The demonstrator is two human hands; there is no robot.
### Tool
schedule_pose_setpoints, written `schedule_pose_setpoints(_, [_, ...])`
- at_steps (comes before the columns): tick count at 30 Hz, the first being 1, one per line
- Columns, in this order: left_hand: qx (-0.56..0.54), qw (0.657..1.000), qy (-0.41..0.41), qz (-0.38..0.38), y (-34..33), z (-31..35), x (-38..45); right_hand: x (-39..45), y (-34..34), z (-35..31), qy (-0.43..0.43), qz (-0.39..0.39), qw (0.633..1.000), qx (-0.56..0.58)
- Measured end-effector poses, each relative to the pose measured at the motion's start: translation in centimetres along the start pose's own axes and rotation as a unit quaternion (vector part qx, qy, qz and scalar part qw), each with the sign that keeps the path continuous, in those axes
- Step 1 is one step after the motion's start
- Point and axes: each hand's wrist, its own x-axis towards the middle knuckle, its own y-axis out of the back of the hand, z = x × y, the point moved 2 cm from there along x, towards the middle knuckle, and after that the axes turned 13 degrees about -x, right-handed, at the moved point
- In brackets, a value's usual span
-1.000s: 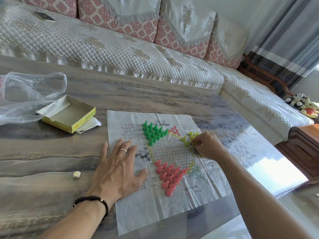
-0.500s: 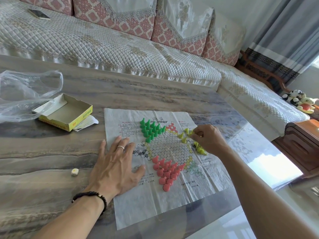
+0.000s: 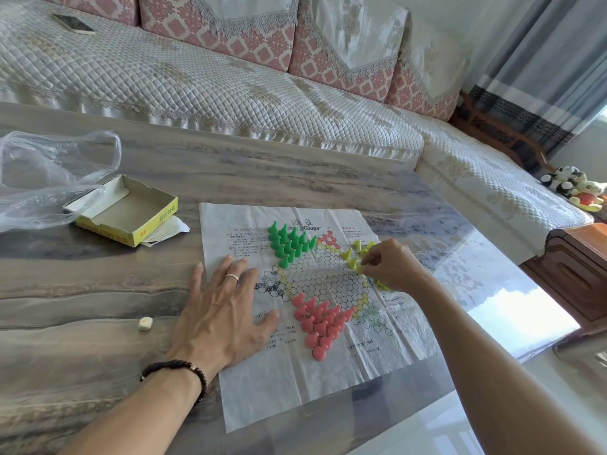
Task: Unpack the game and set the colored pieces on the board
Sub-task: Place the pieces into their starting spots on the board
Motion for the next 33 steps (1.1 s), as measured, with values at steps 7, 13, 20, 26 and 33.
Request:
schedule_pose_setpoints(7, [0.005, 1.000, 0.000, 0.000, -0.1, 0.0, 0.0, 0.1, -0.8, 0.0, -0.001, -0.002, 1.000, 0.003])
schedule_pose_setpoints(13, [0.005, 1.000, 0.000, 0.000, -0.1, 0.0, 0.1, -0.1, -0.9, -0.1, 0.006, -0.001, 1.000, 0.010])
schedule_pose_setpoints(20, [0.002, 1.000, -0.009, 0.007, -0.2, -0.1, 0.1, -0.1, 0.1, 0.9, -0.009, 0.024, 0.999, 0.026])
schedule_pose_setpoints(26, [-0.010, 1.000, -0.013, 0.012, -0.3, -0.2, 0.2, -0.1, 1.1, 2.4, -0.024, 0.058, 0.998, -0.024])
schedule_pose_setpoints(33, [-0.005, 1.000, -0.011, 0.014, -0.2, -0.3, 0.1, -0.2, -0.8, 2.2, -0.015, 0.030, 0.998, -0.062])
